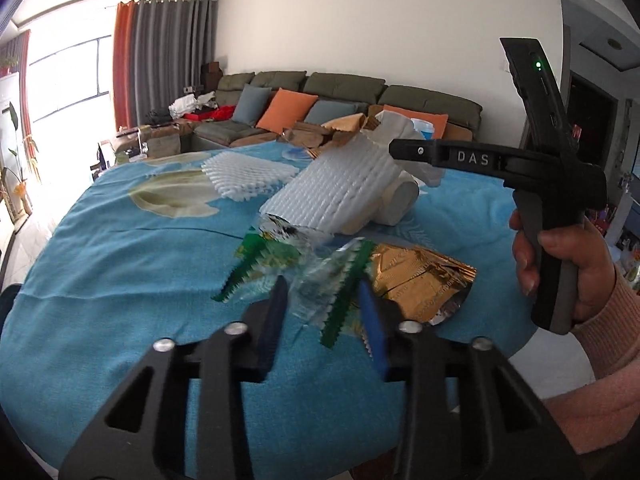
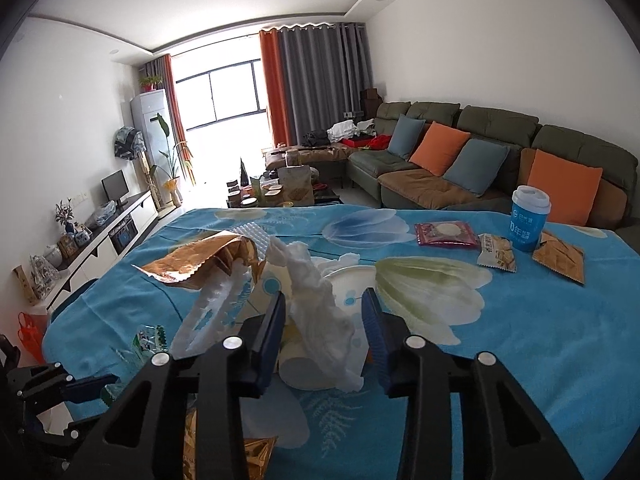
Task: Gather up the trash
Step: 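Grasp the green-edged plastic wrapper with the left tool while the right tool grasps a white tissue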
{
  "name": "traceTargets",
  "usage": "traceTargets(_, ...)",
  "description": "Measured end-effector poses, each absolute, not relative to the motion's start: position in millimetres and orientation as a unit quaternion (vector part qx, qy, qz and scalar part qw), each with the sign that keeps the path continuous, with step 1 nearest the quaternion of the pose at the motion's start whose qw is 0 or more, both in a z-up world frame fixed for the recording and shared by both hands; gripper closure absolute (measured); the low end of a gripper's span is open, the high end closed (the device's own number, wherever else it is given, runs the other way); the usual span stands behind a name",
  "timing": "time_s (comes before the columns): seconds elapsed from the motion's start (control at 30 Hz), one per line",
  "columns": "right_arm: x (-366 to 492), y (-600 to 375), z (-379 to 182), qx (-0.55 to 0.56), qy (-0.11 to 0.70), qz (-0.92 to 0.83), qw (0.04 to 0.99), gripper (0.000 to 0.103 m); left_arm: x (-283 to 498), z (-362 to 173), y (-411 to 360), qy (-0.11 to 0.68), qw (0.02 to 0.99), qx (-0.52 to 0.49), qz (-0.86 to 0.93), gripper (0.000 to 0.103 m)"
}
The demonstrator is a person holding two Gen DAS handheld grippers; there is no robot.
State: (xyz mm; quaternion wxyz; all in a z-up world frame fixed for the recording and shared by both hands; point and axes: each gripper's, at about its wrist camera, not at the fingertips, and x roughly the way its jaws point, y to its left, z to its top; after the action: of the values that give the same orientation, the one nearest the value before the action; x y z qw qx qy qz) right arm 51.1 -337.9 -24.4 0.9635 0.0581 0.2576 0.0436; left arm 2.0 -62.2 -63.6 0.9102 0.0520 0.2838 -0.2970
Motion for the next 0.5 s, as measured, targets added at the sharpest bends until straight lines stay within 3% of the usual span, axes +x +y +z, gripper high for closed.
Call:
traceTargets(0.03,51.0,-339.6,-24.5,0.059,0.257,0.046,0.964,0.081,3.4,-64.5,-62.2,0.288,0.908,0.051,-0.300,0.080)
traceTargets(0.13,50.9,-344.4,-23.0,0.057,0.256,0.047,0.964,0.097,2.9,-63.6,-59.4,0.285,0.908,0.047,-0.305,0.081)
traceTargets(0.5,31.1,-353.6,19.8,0.063,0.202,0.048,0.976,0.100,-2.0,-38.4,-27.1,0.261,0.908,-0.008,-0.327,0.082)
